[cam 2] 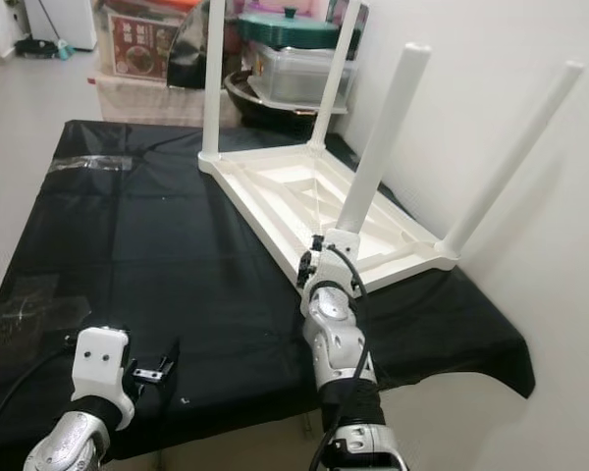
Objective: Building children table
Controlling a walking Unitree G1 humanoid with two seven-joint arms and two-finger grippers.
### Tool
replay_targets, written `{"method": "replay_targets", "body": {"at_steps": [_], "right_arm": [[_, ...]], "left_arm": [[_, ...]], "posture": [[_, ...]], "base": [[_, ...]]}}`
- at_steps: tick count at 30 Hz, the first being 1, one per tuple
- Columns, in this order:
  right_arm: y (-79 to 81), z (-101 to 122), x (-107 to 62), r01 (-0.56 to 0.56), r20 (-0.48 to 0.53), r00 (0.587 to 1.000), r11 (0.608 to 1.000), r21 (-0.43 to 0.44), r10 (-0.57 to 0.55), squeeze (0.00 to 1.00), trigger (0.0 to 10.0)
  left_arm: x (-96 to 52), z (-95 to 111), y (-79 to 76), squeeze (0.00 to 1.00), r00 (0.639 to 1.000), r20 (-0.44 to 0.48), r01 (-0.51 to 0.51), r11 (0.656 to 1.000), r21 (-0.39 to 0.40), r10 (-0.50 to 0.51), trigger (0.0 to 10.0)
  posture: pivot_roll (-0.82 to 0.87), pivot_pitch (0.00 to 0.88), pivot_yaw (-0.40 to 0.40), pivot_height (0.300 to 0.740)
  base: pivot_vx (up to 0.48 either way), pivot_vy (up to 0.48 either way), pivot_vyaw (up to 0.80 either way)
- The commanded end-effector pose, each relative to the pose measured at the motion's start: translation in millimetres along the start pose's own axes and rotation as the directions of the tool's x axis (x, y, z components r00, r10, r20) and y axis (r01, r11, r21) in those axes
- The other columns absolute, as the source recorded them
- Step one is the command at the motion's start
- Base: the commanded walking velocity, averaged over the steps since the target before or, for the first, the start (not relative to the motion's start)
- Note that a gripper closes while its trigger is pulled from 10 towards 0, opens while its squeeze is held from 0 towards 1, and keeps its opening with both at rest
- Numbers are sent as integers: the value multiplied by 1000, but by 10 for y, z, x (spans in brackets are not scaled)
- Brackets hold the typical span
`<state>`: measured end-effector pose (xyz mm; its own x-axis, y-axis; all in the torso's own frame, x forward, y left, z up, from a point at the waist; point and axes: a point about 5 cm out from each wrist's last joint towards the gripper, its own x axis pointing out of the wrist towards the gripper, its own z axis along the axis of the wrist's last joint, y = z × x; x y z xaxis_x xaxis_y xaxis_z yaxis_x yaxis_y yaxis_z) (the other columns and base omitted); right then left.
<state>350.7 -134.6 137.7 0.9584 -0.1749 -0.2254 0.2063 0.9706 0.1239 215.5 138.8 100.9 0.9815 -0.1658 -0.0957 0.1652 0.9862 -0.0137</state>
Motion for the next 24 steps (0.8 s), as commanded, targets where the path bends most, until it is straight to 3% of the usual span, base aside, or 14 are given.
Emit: {"method": "replay_targets", "body": {"at_steps": [1, 5, 8, 10, 11, 12, 13, 14, 15, 19, 20, 21, 24], "right_arm": [[-66, 147, 55, -33, 27, 999, 999, 41, 32, 0, 10000], [-99, 298, 73, -127, 82, 989, 989, 79, 120, 0, 10000], [-93, 417, 68, -285, 127, 953, 955, 83, 273, 0, 10000], [-40, 441, 47, -446, 153, 885, 895, 8, 440, 0, 10000], [-40, 441, 47, -446, 153, 885, 895, 8, 440, 0, 10000], [8, 434, 26, -537, 154, 830, 843, -39, 536, 0, 9686], [8, 434, 26, -537, 154, 830, 843, -39, 536, 0, 9686], [57, 418, 21, -611, 149, 774, 787, -80, 616, 0, 3255], [88, 395, 33, -646, 138, 744, 756, -101, 654, 0, 0], [159, 286, 125, -646, 81, 751, 755, -110, 655, 0, 0], [208, 270, 93, -696, 78, 709, 713, -88, 701, 0, 0], [208, 270, 93, -696, 78, 709, 713, -88, 701, 0, 0], [289, 163, -37, -820, 27, 563, 563, -101, 826, 0, 0]], "left_arm": [[5, -26, -9, 0, 1000, -7, 2, 1000, 0, -2, 10000], [2, -34, -14, 0, 1000, -9, 9, 1000, 0, -9, 10000], [-6, -52, -18, 0, 1000, -16, 14, 1000, 3, -14, 10000], [9, -47, -16, 0, 1000, -14, 9, 1000, -5, -9, 10000], [9, -47, -16, 0, 1000, -14, 9, 1000, -5, -9, 10000], [17, -41, -25, 0, 1000, -11, 15, 1000, -5, -15, 10000], [17, -41, -25, 0, 1000, -11, 15, 1000, -5, -15, 10000], [40, -27, -27, 0, 1000, -3, 18, 1000, 5, -18, 10000], [61, -15, -24, 0, 1000, 1, 17, 1000, 9, -17, 10000], [82, 10, -19, 0, 1000, 12, 13, 1000, 11, -13, 10000], [76, 13, -15, 0, 1000, 13, 12, 1000, 11, -12, 10000], [76, 13, -15, 0, 1000, 13, 12, 1000, 11, -12, 10000], [62, 9, 8, 0, 1000, 13, 5, 1000, 13, -5, 10000]], "posture": [[179, 0, -170, 740], [171, 0, -164, 740], [171, 0, -161, 740], [170, 0, -155, 740], [170, 0, -155, 740], [170, 0, -155, 740], [170, 0, -155, 740], [178, 0, -158, 740], [181, 0, -161, 740], [196, 0, -176, 740], [200, 0, -180, 740], [200, 0, -180, 740], [202, 0, -178, 740]], "base": [[0, 0, 0], [0, 0, 0], [0, 0, 0], [0, 0, 0], [0, 0, 0], [0, 0, 0], [0, 0, 0], [0, 0, 0], [0, 0, 0], [0, 0, 0], [0, 0, 0], [0, 0, 0], [0, 0, 0]]}}
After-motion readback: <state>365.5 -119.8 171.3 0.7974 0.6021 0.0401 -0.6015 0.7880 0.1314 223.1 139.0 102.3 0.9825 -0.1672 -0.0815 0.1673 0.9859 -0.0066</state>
